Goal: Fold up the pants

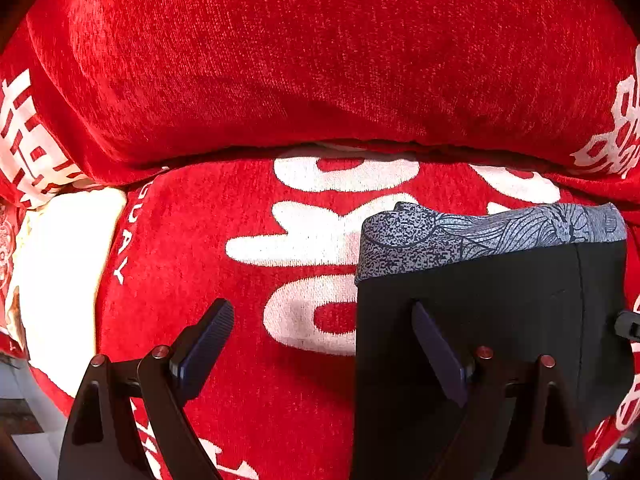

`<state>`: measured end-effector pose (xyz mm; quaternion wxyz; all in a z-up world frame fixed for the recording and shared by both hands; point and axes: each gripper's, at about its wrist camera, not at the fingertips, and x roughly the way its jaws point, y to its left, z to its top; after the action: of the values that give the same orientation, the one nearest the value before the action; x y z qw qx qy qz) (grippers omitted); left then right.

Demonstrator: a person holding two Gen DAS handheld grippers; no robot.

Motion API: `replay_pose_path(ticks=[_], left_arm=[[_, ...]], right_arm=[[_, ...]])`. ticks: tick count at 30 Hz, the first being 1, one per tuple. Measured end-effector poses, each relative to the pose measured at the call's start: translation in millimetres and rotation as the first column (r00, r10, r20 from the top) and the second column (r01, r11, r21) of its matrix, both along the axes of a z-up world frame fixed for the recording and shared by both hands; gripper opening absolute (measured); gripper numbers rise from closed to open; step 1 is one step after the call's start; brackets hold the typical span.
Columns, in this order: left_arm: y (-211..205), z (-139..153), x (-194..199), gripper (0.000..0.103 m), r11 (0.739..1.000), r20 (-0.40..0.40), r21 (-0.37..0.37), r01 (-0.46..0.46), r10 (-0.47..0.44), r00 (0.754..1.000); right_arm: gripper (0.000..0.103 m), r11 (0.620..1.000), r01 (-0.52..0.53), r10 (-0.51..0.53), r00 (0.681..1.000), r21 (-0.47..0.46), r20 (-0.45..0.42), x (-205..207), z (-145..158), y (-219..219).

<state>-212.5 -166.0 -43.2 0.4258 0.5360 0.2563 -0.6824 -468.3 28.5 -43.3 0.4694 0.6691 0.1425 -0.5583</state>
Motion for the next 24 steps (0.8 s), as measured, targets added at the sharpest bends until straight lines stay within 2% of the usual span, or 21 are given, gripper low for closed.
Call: replay_pose_path(ticks=[2,5,8,13,17,18,19,20,24], left_arm=[[0,0,0,0.091,1.0,0.001,0.001,0.0,0.0,1.0],[-1,0,0,0.091,1.0,0.002,0.003,-0.003,0.003,1.0],[0,-1,0,0.103,1.0,0.037,-0.021,-0.012,0.013,0.999],[-2,0,8,0.103,1.0,-0.003,0.022,-0.003,0.003,1.0],[-7,-3,17,0.102,0.992,-0.075,0.129,0.01,0.0,0.997],[-9,-4,18,0.102,0.988,-0.095,0.153,0.012,0.003,0.996],[-12,-7,21,0.102,0.978,-0.133,0.208,0.023,0.005,0.991],[-15,-12,24,0.102,0.961,-0.173,0.275,0.032,0.017,0.985],[-17,-19,32,0.102,0.916,-0.282,0.393,0.086,0.031,0.959]], right_arm=[[0.023,1.0,-0.002,0.002,1.0,0.0,-0.005,-1,3,2],[0.038,1.0,-0.002,0.002,1.0,-0.004,0.0,-5,7,7],[0.047,1.0,0.008,-0.008,1.0,0.004,-0.018,-11,12,15],[0.06,0.999,0.044,-0.044,0.999,0.001,-0.005,-27,12,30],[0.066,0.996,0.088,-0.087,0.996,-0.009,0.022,-43,8,43],[0.072,0.995,0.101,-0.101,0.994,-0.019,0.031,-48,6,47],[0.079,0.994,0.108,-0.106,0.994,-0.026,0.04,-51,5,49],[0.081,0.993,0.113,-0.111,0.992,-0.033,0.057,-54,2,51],[0.081,0.991,0.121,-0.109,0.977,-0.058,0.181,-62,-17,57]])
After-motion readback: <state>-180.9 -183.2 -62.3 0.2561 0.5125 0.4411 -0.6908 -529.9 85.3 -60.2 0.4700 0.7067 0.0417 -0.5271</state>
